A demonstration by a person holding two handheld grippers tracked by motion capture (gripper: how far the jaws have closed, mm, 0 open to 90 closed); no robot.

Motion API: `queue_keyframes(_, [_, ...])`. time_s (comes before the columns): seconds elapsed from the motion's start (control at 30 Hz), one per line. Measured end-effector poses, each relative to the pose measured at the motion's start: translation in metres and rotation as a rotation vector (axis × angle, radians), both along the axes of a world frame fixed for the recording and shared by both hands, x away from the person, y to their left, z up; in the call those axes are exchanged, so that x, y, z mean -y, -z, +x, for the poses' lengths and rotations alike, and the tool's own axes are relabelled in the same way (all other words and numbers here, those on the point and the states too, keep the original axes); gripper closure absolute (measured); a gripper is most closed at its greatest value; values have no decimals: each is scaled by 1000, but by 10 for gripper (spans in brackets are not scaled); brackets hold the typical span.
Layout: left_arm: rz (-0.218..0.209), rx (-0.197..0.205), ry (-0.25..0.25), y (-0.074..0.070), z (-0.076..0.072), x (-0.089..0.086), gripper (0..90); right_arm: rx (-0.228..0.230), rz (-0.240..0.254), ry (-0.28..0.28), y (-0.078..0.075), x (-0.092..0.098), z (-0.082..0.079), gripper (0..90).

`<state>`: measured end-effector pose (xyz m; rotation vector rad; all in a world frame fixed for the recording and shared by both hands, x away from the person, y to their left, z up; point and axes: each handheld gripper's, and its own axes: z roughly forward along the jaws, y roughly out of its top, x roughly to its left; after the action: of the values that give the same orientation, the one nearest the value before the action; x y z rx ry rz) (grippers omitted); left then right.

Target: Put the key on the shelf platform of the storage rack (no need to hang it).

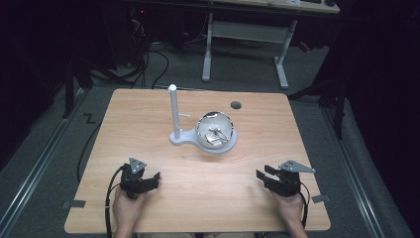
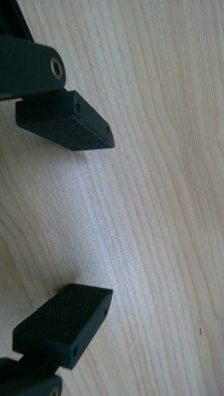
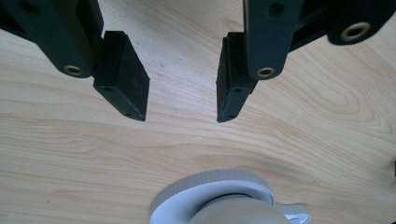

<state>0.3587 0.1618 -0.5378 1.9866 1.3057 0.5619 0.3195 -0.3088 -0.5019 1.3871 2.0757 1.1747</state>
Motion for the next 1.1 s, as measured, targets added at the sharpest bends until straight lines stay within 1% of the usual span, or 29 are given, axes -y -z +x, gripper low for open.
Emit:
queue_keyframes(0.23, [0, 0, 0, 0, 0, 0, 233, -6, -8, -2, 6, -3, 0, 547])
queue_keyframes(0.37, [0, 0, 0, 0, 0, 0, 233, 5, -14, -6, 9, -5, 0, 546])
queue_keyframes(0.67, [1, 0, 0, 0, 0, 0, 233, 0, -47, -5, 18, -10, 1, 542])
queue_keyframes(0.8, [1, 0, 0, 0, 0, 0, 233, -13, -67, -4, 24, -14, 2, 538])
queue_keyframes(0.93, [1, 0, 0, 0, 0, 0, 232, -15, -108, -5, 27, -18, 2, 528])
queue_keyframes(1.0, [1, 0, 0, 0, 0, 0, 232, -18, -143, -13, 28, -21, 3, 519])
queue_keyframes(1.07, [1, 0, 0, 0, 0, 0, 233, -39, -194, -22, 29, -26, 5, 491])
queue_keyframes(1.1, [1, 0, 0, 0, 0, 0, 233, -33, -207, -31, 29, -29, 5, 493])
